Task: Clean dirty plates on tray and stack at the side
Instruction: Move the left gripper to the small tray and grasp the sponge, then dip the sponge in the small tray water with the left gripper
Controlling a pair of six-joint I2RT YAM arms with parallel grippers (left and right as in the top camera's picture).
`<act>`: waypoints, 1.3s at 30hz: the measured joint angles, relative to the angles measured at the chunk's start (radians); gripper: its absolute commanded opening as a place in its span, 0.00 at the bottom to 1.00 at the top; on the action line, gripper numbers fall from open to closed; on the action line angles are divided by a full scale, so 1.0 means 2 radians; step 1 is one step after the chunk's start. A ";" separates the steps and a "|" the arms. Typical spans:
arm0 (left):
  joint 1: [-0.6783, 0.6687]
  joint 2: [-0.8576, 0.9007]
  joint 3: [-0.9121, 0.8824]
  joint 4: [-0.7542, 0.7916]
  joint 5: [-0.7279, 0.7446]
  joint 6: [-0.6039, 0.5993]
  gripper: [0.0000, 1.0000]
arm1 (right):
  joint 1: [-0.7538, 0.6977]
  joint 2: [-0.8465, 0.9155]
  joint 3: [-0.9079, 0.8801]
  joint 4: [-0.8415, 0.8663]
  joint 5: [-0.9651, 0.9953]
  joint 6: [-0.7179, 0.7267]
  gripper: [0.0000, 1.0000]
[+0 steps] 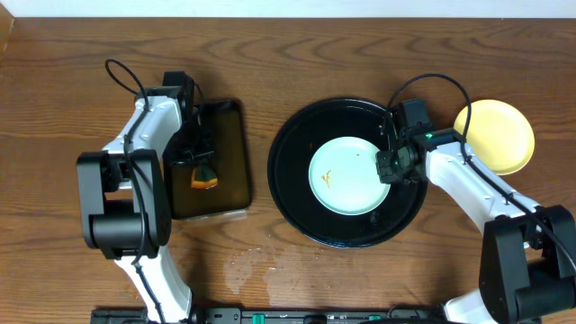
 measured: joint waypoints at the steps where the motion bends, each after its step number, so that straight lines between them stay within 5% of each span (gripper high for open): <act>1: 0.000 -0.007 0.000 -0.001 0.001 0.000 0.41 | 0.000 0.000 0.000 0.000 0.000 0.000 0.22; 5: 0.000 -0.059 0.003 -0.008 0.001 0.003 0.49 | 0.000 0.000 0.000 0.000 0.000 0.000 0.23; 18: -0.001 -0.087 -0.060 0.006 0.005 0.005 0.52 | 0.000 0.000 0.000 0.000 0.000 0.000 0.27; 20: -0.003 -0.085 -0.087 0.028 0.005 0.005 0.44 | 0.000 0.000 0.000 0.000 0.000 0.000 0.27; 23: -0.008 -0.084 -0.119 0.061 0.006 0.006 0.10 | 0.000 0.000 0.000 0.000 0.000 0.000 0.27; 24: -0.009 -0.084 -0.129 0.074 0.006 0.005 0.08 | 0.000 0.000 0.000 0.000 0.000 0.001 0.27; 39: -0.010 -0.101 -0.095 0.022 0.008 0.002 0.07 | 0.000 0.000 0.000 0.000 0.000 0.002 0.27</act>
